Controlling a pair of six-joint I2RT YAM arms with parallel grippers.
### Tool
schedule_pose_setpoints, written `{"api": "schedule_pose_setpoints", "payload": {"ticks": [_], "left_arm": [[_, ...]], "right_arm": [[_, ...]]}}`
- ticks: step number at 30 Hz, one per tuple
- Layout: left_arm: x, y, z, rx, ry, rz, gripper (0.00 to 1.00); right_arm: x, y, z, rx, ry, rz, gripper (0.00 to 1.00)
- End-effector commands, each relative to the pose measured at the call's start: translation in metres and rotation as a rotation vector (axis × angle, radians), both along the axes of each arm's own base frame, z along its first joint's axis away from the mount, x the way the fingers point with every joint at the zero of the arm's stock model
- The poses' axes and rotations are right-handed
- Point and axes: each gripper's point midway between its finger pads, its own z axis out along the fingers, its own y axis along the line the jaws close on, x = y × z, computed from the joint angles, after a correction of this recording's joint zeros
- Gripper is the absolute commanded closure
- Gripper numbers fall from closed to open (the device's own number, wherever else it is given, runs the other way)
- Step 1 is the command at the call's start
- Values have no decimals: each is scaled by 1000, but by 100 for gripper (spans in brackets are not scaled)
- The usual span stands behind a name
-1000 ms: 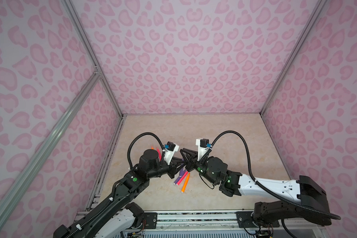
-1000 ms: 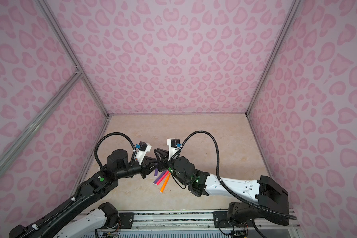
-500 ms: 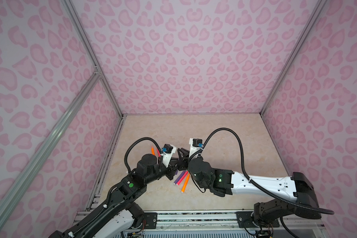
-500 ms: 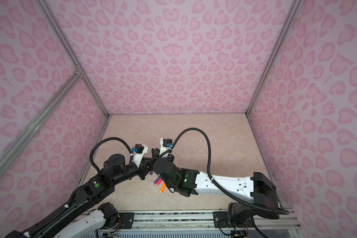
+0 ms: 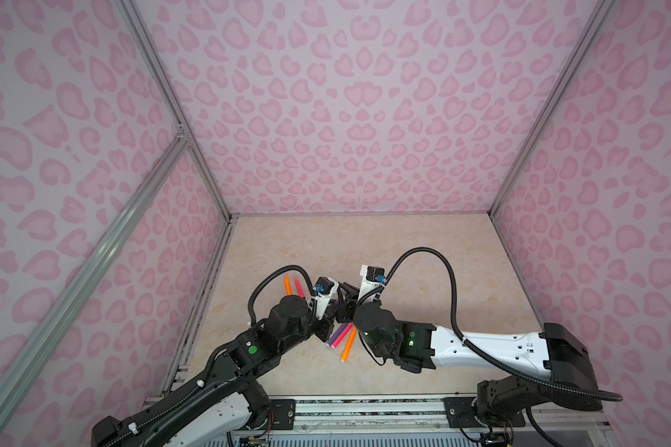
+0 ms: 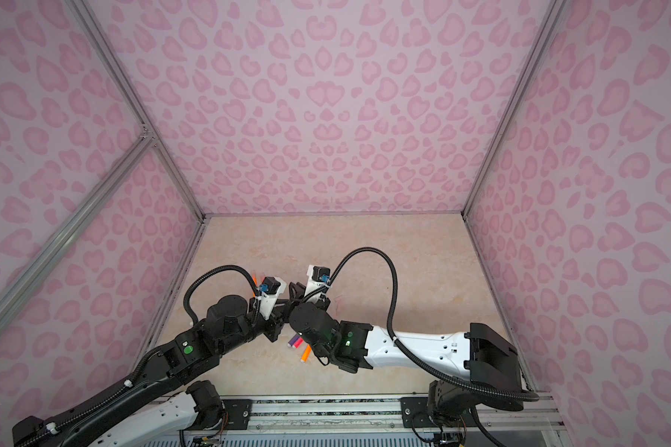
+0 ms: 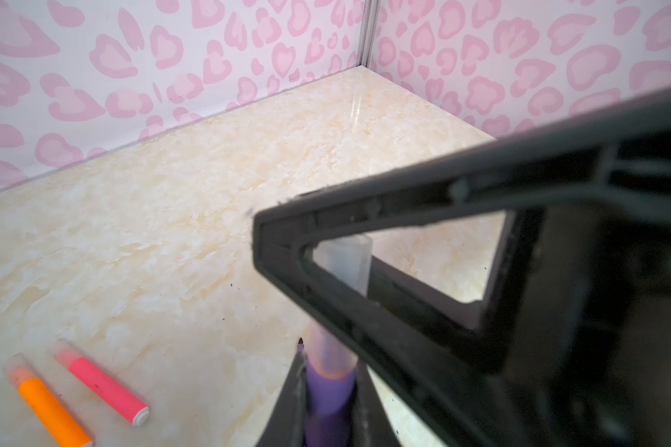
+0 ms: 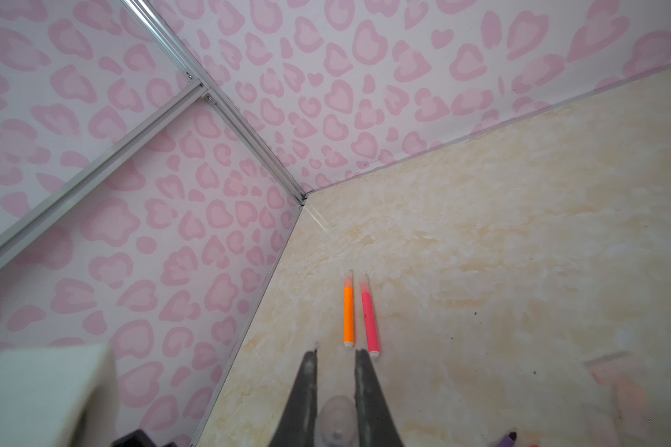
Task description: Insert the pens into the pen caps
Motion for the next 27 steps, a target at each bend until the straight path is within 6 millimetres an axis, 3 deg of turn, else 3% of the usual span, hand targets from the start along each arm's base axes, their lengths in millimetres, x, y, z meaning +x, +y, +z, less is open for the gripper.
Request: {"api": "schedule_pose_setpoints", "payload": {"ticks": [1,6,10,19,21,23,27], "left_arm": [[37,17,110,-347,-229,208,96],[39,10,113,-462,-154,92,96],[38,12,113,-485,-151,59,96],[35,21,103,-433,-174,90,96],[36,24,99,-423,-176,102,96],[37,27,97,-417,-184,119,96],[45,38,76,-374,-141,207,96]], "right_arm": [[-30,14,-46,-142,57,235,100],[-43,19,-36,-65,20,342,100],[-45,11,-33,-35,1,339,100],[-22,-3,-26,-100,11,238,98],[-14,-9,-24,-93,16,218,92],[-6,-15,-22,-92,20,197,80],[9,-28,-15,-111,29,151,54]]}}
